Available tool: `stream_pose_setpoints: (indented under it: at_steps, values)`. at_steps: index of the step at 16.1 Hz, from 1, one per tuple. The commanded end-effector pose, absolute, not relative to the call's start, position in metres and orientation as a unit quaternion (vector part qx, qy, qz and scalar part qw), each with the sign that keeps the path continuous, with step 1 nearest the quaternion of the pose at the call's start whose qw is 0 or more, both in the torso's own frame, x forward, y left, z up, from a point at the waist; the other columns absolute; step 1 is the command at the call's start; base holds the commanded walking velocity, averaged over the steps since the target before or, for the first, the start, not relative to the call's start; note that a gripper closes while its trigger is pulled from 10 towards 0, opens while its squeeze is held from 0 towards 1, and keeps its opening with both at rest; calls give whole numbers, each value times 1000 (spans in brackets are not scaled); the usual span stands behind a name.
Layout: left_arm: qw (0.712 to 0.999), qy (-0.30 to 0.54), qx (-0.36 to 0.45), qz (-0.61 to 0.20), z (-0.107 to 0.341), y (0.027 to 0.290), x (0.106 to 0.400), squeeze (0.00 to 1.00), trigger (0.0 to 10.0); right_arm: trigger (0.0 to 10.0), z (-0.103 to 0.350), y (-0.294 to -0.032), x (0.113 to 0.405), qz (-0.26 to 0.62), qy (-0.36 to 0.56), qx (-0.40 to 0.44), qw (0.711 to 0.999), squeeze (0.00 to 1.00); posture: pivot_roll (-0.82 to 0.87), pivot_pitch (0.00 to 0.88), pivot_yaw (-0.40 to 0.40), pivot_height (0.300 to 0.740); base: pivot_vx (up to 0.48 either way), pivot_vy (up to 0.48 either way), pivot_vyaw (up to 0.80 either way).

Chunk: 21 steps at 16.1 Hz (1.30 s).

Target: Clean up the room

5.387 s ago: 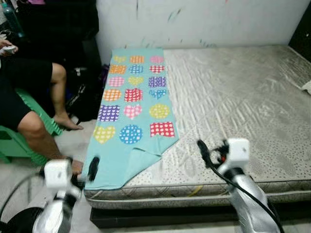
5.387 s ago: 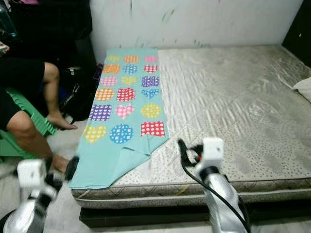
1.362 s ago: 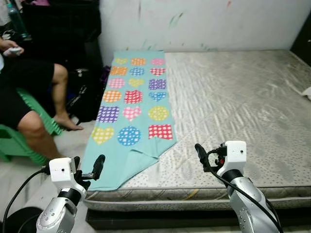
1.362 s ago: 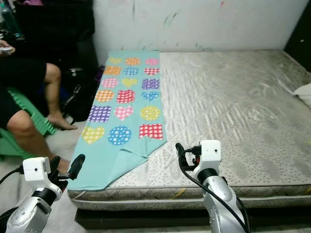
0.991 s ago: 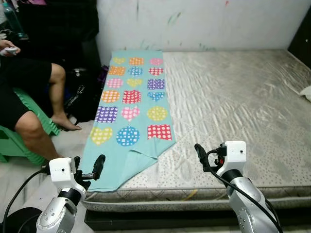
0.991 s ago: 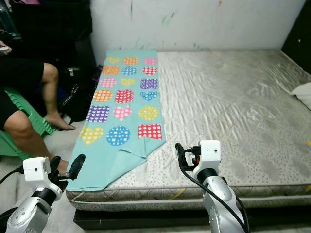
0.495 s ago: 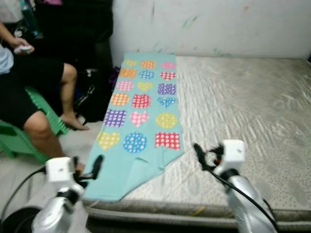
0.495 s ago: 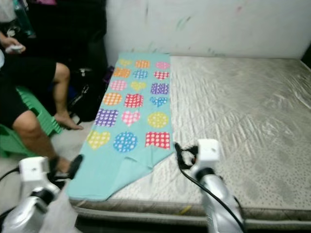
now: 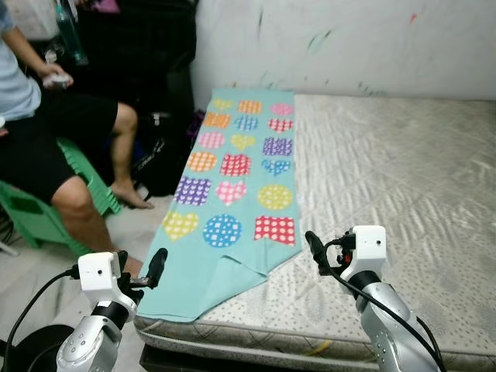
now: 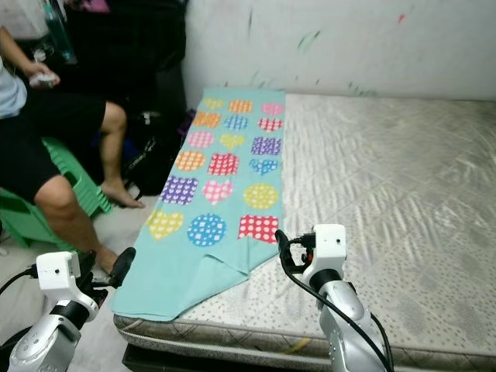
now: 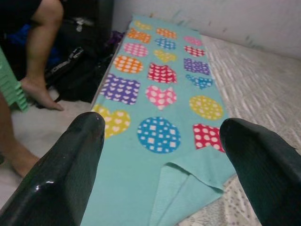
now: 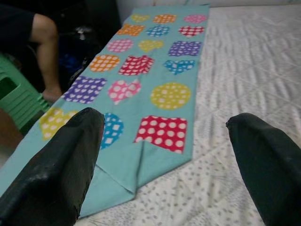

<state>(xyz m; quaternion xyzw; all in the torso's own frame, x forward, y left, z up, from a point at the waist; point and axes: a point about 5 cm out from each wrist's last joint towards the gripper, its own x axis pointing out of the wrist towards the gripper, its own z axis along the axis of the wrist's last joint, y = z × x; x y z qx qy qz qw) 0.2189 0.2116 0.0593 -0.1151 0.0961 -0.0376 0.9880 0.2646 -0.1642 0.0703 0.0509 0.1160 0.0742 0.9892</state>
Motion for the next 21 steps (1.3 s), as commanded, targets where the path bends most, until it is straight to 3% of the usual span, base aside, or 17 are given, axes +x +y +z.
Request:
stream_pose_setpoints:
  at_steps: [1, 12, 15, 21]
  values:
    - [988, 100, -112, -36, 59, 212, 220, 0, 10000, 10000, 71, -168, 265, 67, 116, 52, 990, 0, -78, 0, 42, 740, 0, 0, 0]
    - [987, 112, -113, -32, 56, 213, 216, 0, 10000, 10000, 67, -164, 261, 84, 132, 50, 986, 0, -79, 23, 40, 740, 0, 0, 0]
    - [982, 155, -105, -23, 53, 214, 203, 0, 10000, 10000, 53, -163, 244, 97, 198, 39, 975, 0, -79, 77, 42, 740, 0, 0, 0]
    - [973, 190, -131, -3, 52, 218, 184, 0, 10000, 10000, 58, -163, 218, 97, 215, 30, 971, 0, -74, 165, 44, 740, 0, 0, 0]
